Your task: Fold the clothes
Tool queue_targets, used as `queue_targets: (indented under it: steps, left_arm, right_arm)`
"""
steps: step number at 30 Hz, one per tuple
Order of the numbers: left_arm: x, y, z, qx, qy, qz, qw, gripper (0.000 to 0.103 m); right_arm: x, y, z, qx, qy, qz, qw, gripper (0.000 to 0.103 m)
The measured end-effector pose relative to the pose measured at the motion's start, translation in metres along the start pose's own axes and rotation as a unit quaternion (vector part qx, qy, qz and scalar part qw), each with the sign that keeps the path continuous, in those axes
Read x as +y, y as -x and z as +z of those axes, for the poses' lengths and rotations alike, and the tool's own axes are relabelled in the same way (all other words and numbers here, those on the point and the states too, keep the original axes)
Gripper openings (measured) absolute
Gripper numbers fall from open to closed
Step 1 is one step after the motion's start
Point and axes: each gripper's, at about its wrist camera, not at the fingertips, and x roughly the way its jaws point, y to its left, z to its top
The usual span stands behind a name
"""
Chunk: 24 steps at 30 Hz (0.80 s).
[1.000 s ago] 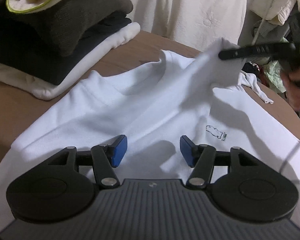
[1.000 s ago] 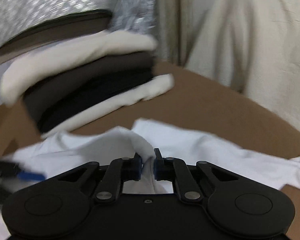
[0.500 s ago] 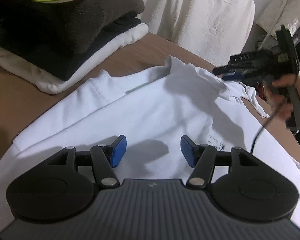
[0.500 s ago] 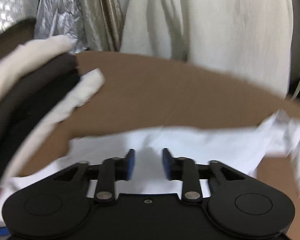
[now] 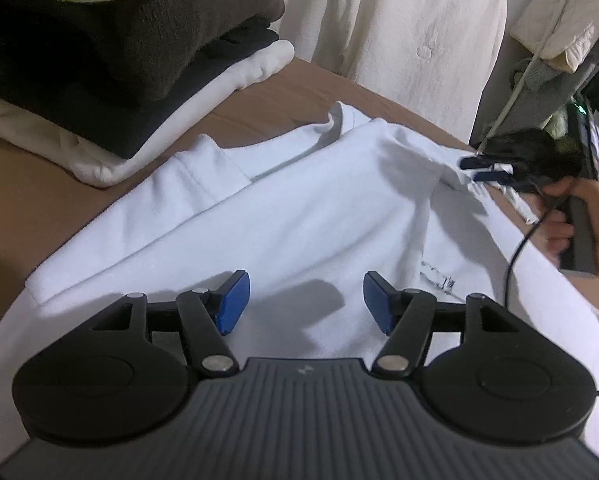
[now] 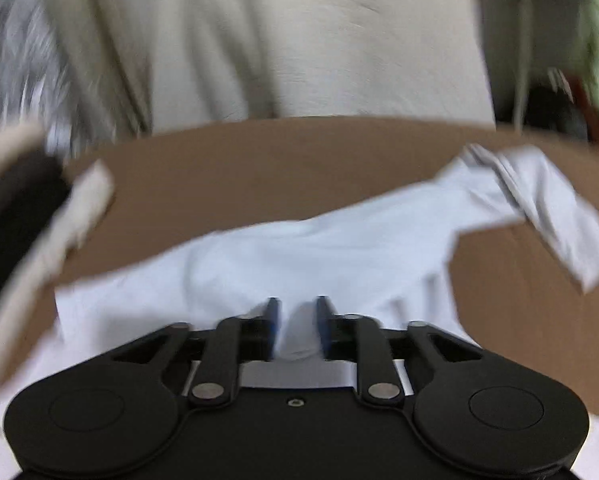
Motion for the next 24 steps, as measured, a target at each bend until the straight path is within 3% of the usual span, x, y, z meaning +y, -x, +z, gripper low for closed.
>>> queue_targets:
  steps: [3,7,11,15,17,18,20,21,24]
  left_arm:
    - [0.001,0.005,0.002,-0.006,0.014,-0.008,0.9999,0.063]
    - [0.0,0.01,0.003,-0.017,0.021,-0.008,0.9996,0.063]
    - [-0.006,0.012,0.004,-0.024,0.008,-0.003,0.9997,0.063]
    - [-0.008,0.008,0.002,-0.021,-0.003,0.0,0.9998,0.063]
    - [-0.008,0.005,0.0,-0.019,-0.006,0.001,0.9998,0.063]
    - [-0.008,0.004,0.0,-0.019,-0.008,0.001,0.9998,0.063]
    - [-0.007,0.001,-0.002,-0.017,-0.011,0.002,0.9998,0.063]
    - [-0.007,0.0,-0.003,-0.017,-0.013,0.002,0.9998,0.063]
    - [-0.006,-0.003,-0.005,-0.015,-0.017,0.003,0.9997,0.063]
  right_arm:
    - [-0.043,0.018,0.011,-0.004,-0.007,-0.001,1.0,0.063]
    - [-0.096,0.027,0.024,0.011,0.012,-0.039,0.999,0.064]
    - [-0.141,0.016,0.03,0.027,0.048,-0.123,0.991,0.064]
    - [-0.144,-0.02,0.029,0.03,0.156,-0.202,0.966,0.065]
    - [-0.138,-0.035,0.025,0.024,0.202,-0.219,0.954,0.064]
    - [-0.135,-0.041,0.023,0.02,0.223,-0.225,0.948,0.06]
    - [-0.134,-0.047,0.028,0.027,0.221,-0.22,0.95,0.015]
    - [-0.13,-0.052,0.03,0.039,0.232,-0.229,0.945,0.006]
    - [-0.111,-0.066,0.032,0.078,0.288,-0.272,0.915,0.006]
